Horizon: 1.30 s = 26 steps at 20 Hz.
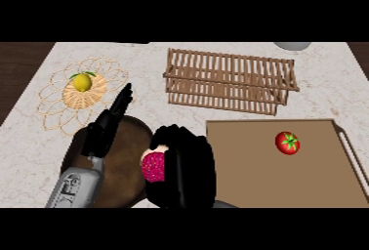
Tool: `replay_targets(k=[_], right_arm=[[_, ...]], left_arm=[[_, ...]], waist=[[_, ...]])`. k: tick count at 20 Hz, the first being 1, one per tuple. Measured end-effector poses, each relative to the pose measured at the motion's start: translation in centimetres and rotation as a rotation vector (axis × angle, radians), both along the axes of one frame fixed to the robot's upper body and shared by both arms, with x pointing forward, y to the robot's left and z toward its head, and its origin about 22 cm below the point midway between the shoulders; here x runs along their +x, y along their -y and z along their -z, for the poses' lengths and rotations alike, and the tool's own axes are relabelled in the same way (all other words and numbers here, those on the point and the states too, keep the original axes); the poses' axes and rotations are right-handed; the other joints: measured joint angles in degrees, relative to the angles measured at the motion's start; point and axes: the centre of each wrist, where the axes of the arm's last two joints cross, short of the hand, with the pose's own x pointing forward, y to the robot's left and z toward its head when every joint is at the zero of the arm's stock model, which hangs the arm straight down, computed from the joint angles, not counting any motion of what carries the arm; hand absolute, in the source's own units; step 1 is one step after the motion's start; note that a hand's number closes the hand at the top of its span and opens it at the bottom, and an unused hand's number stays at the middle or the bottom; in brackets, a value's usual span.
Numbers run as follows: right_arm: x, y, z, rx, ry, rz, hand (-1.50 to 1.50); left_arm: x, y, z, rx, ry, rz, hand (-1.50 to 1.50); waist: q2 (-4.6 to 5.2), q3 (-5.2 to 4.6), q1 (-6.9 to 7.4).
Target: Pick the cupcake from the tray and place it in the tiered shelf
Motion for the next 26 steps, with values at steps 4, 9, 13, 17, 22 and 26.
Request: replay_targets(k=[4, 9, 13, 17, 22, 26], right_arm=[[0.9, -0.4, -1.7, -0.011, 0.103, 0.056, 1.5], [2.6, -0.7, -4.6, -0.016, 0.222, 0.129, 1.5], [3.9, -0.7, -7.3, -0.014, 0.311, 0.192, 1.5], [5.2, -0.8, -9.5, -0.035, 0.362, 0.254, 1.5], [6.6, -1.0, -12.4, -0.038, 0.405, 0.31, 1.5], [7.7, -1.2, -14.5, -0.056, 0.436, 0.366, 1.5]], left_arm=[[-0.1, -0.7, 0.2, 0.0, -0.007, -0.015, 0.0], [-0.2, -0.8, 0.4, -0.001, -0.01, -0.024, 0.0], [-0.3, -1.0, 0.4, 0.003, -0.009, -0.039, 0.0], [-0.4, -1.1, 0.4, 0.001, -0.01, -0.042, 0.0], [-0.1, -0.7, 0.1, -0.002, 0.0, -0.036, 0.0], [-0.2, -0.8, -0.1, -0.005, 0.0, -0.036, 0.0]], waist=[[-0.28, -0.08, -0.79], [-0.44, -0.12, -1.24], [-0.7, -0.13, -1.66], [-0.63, -0.13, -1.69], [-0.41, -0.1, -1.68], [-0.24, -0.07, -1.59]])
